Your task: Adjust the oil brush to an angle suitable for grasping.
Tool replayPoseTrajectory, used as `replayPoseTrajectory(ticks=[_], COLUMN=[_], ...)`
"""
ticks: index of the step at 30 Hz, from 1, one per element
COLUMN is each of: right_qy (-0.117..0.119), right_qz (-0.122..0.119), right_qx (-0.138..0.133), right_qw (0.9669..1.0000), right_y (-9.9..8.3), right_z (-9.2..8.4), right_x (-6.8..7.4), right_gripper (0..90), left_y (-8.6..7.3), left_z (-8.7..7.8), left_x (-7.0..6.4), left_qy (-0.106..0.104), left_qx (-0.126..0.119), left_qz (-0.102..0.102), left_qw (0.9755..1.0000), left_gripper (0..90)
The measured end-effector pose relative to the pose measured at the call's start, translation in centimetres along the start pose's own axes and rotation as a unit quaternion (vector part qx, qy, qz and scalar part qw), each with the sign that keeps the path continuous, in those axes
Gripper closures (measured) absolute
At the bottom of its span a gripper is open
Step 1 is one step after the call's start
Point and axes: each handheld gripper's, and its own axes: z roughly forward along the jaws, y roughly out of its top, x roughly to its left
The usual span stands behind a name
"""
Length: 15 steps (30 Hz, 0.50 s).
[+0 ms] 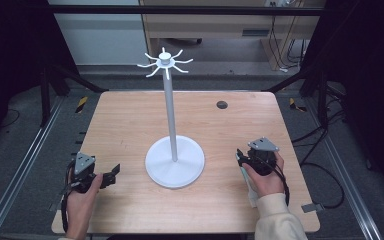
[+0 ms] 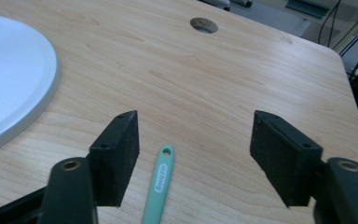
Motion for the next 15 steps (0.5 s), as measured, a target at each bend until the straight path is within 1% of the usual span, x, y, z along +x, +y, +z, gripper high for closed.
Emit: replayPoseTrajectory(ticks=[1, 2, 4, 5, 7, 8, 9, 10, 12, 13, 14, 15], right_qy=[0.002, 0.007, 0.014, 0.016, 0.021, 0.02, 0.02, 0.021, 0.022, 0.021, 0.021, 0.027], right_qz=[-0.002, -0.003, -0.007, -0.008, -0.011, -0.017, -0.017, -0.02, -0.036, -0.04, -0.04, -0.047], right_qx=[0.003, 0.007, 0.012, 0.015, 0.017, 0.018, 0.018, 0.022, 0.028, 0.032, 0.032, 0.043], right_qw=[1.0, 0.9999, 0.9998, 0.9997, 0.9996, 0.9995, 0.9995, 0.9993, 0.9987, 0.9984, 0.9984, 0.9976], right_y=[0.0, 0.0, -0.1, 0.0, 0.1, 0.2, 0.2, 0.3, 0.7, 0.9, 0.9, 1.4], right_z=[0.1, 0.2, 0.4, 0.4, 0.4, 0.5, 0.5, 0.6, 1.0, 1.2, 1.2, 1.5], right_x=[0.0, 0.0, 0.0, 0.1, 0.2, 0.2, 0.2, 0.3, 0.4, 0.5, 0.5, 0.6], right_gripper=[35.7, 36.9, 41.2, 42.2, 44.6, 45.7, 45.7, 47.5, 53.4, 55.7, 55.7, 64.9], left_y=[-0.1, -0.1, -0.1, -0.1, -0.2, -0.2, -0.2, -0.2, -0.1, -0.1, -0.1, -0.1], left_z=[0.0, -0.1, -0.2, -0.3, -0.3, -0.3, -0.4, -0.5, -0.5, -0.5, -0.5, -0.6], left_x=[0.1, 0.3, 0.5, 0.5, 0.6, 0.6, 0.6, 0.6, 0.6, 0.6, 0.6, 0.6], left_qy=[0.005, 0.008, 0.01, 0.01, 0.012, 0.012, 0.01, 0.011, 0.01, 0.009, 0.009, 0.009], left_qx=[0.001, 0.005, 0.002, 0.004, 0.003, 0.003, 0.003, 0.002, -0.001, -0.001, -0.001, -0.001], left_qz=[-0.005, -0.006, -0.012, -0.01, -0.011, -0.011, -0.012, -0.01, -0.009, -0.009, -0.009, -0.007], left_qw=[1.0, 0.9999, 0.9999, 0.9999, 0.9999, 0.9999, 0.9999, 0.9999, 0.9999, 0.9999, 0.9999, 0.9999], left_gripper=[3.5, 3.6, 3.9, 3.9, 3.9, 3.9, 3.9, 3.9, 3.9, 3.9, 3.9, 3.9])
